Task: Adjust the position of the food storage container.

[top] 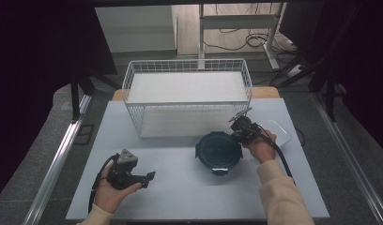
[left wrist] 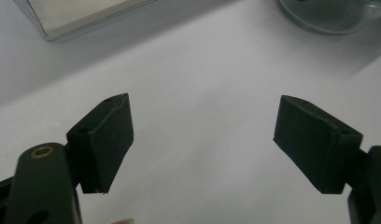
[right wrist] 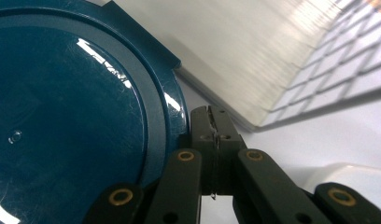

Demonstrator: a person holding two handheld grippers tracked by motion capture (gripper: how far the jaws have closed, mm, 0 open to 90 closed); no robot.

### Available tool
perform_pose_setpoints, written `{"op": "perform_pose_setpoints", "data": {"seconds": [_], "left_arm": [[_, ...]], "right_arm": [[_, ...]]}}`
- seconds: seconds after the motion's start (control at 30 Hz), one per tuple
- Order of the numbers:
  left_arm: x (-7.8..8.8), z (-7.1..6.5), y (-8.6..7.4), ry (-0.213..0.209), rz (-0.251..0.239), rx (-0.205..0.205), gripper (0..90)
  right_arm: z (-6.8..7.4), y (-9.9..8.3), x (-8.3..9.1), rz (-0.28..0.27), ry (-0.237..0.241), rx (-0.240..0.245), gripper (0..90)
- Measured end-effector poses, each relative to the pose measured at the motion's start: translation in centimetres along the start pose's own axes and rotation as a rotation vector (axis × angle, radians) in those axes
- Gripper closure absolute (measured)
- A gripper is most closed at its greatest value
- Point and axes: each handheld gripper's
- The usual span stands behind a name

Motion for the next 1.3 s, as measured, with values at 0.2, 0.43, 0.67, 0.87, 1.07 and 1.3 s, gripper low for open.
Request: {"op": "perform_pose_setpoints", "data": {"seconds": [0.2, 0.43, 0.67, 0.87, 1.07, 1.3], "left_arm": [[-0.1, -0.2, 0.0, -0.003, 0.004, -0.006, 19.6], [-0.1, -0.1, 0.0, 0.001, -0.001, -0.001, 19.6], [0.0, 0.0, 0.0, -0.036, -0.005, 0.019, 19.6], [0.1, -0.1, 0.1, -0.036, -0.014, 0.022, 19.7], [0.0, -0.1, 0.1, -0.035, -0.011, 0.023, 19.8], [0.0, 0.1, 0.0, -0.022, -0.009, 0.021, 19.8]], "right_arm": [[1.4, 0.4, -0.1, 0.001, 0.048, 0.020, 90.0], [3.0, 0.7, -0.1, 0.002, 0.076, 0.036, 90.0], [4.5, 0.8, 0.1, 0.002, 0.120, 0.043, 90.0], [5.3, 0.8, 0.3, 0.008, 0.135, 0.036, 90.0], [6.4, 0.9, 0.1, -0.007, 0.171, 0.031, 90.0], [7.2, 1.0, 0.4, 0.011, 0.175, 0.044, 90.0]]}}
Point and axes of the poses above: each handheld gripper's, and its own axes: x roughly backward along the jaws, y roughly out of its top, z roughly to its left, and after that the axes turned 13 degrees about -z, right-handed
